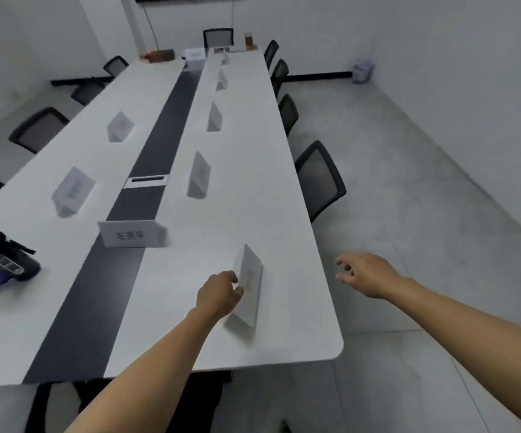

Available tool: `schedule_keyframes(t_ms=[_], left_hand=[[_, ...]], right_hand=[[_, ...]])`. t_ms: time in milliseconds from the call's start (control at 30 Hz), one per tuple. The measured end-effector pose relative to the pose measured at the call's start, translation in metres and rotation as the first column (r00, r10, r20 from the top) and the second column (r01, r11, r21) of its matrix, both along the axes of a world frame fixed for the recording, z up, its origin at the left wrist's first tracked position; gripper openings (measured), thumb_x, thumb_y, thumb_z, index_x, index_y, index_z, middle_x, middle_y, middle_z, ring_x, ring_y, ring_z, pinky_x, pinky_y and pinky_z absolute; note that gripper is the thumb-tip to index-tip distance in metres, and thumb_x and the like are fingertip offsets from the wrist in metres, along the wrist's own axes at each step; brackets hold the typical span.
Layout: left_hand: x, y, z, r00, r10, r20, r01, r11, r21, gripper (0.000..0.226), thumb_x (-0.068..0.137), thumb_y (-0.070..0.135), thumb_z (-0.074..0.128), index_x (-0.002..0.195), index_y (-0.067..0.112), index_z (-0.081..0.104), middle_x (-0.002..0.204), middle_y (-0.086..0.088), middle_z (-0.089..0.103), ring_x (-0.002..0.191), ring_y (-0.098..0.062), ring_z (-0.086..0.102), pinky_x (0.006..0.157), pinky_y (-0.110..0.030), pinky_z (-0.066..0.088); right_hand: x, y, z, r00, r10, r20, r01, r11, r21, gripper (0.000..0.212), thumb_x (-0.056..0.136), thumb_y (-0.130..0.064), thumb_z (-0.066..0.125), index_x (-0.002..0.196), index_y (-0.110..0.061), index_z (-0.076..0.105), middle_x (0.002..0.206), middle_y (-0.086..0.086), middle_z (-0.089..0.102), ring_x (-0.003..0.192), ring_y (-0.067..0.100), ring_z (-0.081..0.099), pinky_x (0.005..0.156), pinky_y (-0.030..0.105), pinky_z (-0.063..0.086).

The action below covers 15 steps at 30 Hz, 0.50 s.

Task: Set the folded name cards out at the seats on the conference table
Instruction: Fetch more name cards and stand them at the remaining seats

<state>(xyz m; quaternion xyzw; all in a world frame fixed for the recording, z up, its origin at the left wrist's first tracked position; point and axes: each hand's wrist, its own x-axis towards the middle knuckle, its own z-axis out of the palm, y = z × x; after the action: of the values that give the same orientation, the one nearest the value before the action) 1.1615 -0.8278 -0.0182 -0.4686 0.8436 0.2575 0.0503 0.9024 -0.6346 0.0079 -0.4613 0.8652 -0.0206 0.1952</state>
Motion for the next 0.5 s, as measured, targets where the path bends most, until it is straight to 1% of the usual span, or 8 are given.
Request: schedule_keyframes(t_ms=[167, 267, 367, 500], left_hand=[[-0.003, -0.022, -0.025, 0.984, 0.156, 0.091, -0.166, 0.98, 0.11, 0.056, 0.088, 0.045, 0.062, 0.134, 0.016, 0.047, 0.127, -0.002, 0.058, 0.113, -0.022, 0.057, 0.086, -0.031, 0.046], [-0.011, -0.022, -0.041, 0.968, 0.205, 0.147, -0.229, 0.958, 0.171, 0.064, 0.084, 0.048, 0.065, 0.135, 0.016, 0.044, 0.131, -0.001, 0.053, 0.115, -0.02, 0.054, 0.087, -0.031, 0.046], [-0.03, -0.024, -0.056, 0.928, 0.31, 0.206, -0.354, 0.905, 0.234, 0.068, 0.079, 0.051, 0.066, 0.133, 0.017, 0.042, 0.128, -0.002, 0.051, 0.111, -0.021, 0.054, 0.082, -0.032, 0.047], [-0.047, -0.019, -0.066, 0.84, 0.47, 0.272, -0.536, 0.796, 0.28, 0.06, 0.083, 0.042, 0.064, 0.132, 0.016, 0.043, 0.124, -0.004, 0.052, 0.102, -0.02, 0.055, 0.076, -0.031, 0.047]], right_hand=[[-0.024, -0.098, -0.014, 0.974, 0.225, -0.007, -0.225, 0.974, 0.036, 0.043, 0.094, -0.046, 0.051, 0.134, -0.029, 0.05, 0.125, -0.006, 0.062, 0.111, 0.017, 0.059, 0.089, 0.034, 0.048], [-0.029, -0.147, -0.028, 0.934, 0.356, 0.017, -0.356, 0.934, 0.033, 0.042, 0.094, -0.044, 0.05, 0.134, -0.03, 0.049, 0.127, -0.006, 0.062, 0.112, 0.015, 0.058, 0.087, 0.033, 0.047], [-0.043, -0.197, -0.042, 0.871, 0.489, 0.049, -0.491, 0.87, 0.041, 0.042, 0.095, -0.041, 0.05, 0.134, -0.028, 0.049, 0.127, -0.005, 0.062, 0.112, 0.017, 0.058, 0.084, 0.031, 0.044], [-0.058, -0.253, -0.061, 0.781, 0.621, 0.068, -0.625, 0.778, 0.066, 0.045, 0.094, -0.039, 0.051, 0.137, -0.029, 0.045, 0.127, -0.001, 0.061, 0.113, 0.021, 0.056, 0.089, 0.034, 0.047]])
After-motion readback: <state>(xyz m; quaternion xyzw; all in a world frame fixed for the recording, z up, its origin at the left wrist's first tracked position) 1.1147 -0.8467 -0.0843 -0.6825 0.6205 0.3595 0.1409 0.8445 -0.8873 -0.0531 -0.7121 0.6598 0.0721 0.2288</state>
